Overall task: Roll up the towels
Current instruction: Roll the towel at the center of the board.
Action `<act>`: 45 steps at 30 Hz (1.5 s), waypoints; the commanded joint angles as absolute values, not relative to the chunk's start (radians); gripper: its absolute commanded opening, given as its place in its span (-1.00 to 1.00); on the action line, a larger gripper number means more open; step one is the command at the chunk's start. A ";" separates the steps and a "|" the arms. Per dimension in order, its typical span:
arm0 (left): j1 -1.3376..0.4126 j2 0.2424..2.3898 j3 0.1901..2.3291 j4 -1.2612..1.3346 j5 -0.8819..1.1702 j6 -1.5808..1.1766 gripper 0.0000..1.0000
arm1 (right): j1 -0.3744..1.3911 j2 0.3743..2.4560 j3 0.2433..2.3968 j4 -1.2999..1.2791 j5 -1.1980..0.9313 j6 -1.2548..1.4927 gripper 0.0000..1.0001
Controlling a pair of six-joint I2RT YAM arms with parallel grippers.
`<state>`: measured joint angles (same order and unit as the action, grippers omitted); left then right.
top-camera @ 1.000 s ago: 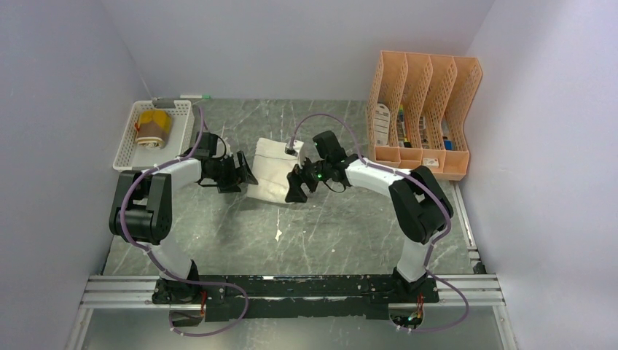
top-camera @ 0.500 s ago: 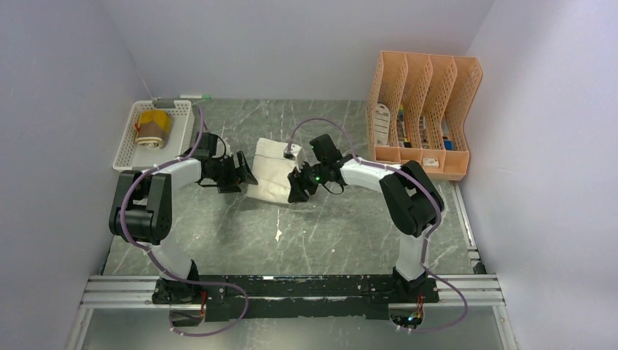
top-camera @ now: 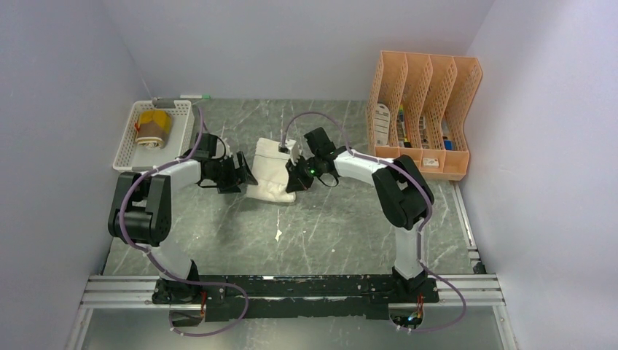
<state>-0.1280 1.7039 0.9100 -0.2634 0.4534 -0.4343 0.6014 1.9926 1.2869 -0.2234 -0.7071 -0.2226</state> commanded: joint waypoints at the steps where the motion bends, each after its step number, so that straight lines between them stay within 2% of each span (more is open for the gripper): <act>1: -0.109 1.682 0.837 -0.367 0.355 -0.421 0.81 | 0.593 2.012 1.342 -0.251 -0.718 -0.232 -1.00; 9: -0.054 1.583 0.800 -0.338 0.382 -0.438 0.85 | 0.581 2.085 1.422 -0.293 -0.706 -0.227 -1.00; 22: -0.057 1.680 0.840 -0.309 0.442 -0.427 0.82 | 0.574 2.127 1.403 -0.308 -0.654 -0.221 -0.99; 24: -0.056 1.699 0.843 -0.308 0.450 -0.428 0.81 | 0.574 2.124 1.403 -0.318 -0.623 -0.224 -0.76; 26: -0.057 1.714 0.847 -0.309 0.453 -0.428 0.81 | 0.576 2.107 1.402 -0.324 -0.586 -0.230 -0.27; 27: -0.057 1.718 0.850 -0.310 0.451 -0.428 0.81 | 0.577 2.088 1.397 -0.318 -0.564 -0.233 0.07; 28: -0.057 1.723 0.853 -0.311 0.450 -0.427 0.81 | 0.580 2.068 1.385 -0.310 -0.530 -0.243 0.29; 29: -0.057 1.726 0.855 -0.314 0.449 -0.424 0.81 | 0.584 2.045 1.379 -0.305 -0.500 -0.258 0.46; 30: -0.057 1.732 0.858 -0.316 0.448 -0.423 0.81 | 0.594 2.029 1.381 -0.310 -0.467 -0.277 0.72; 32: -0.058 1.742 0.865 -0.320 0.447 -0.419 0.81 | 0.607 1.985 1.394 -0.325 -0.410 -0.307 0.98; 38: -0.073 1.769 0.888 -0.332 0.440 -0.409 0.80 | 0.661 1.890 1.412 -0.314 -0.251 -0.360 1.00; 45: -0.077 1.773 0.880 -0.332 0.440 -0.408 0.79 | 0.854 1.745 1.253 -0.147 -0.048 -0.560 1.00</act>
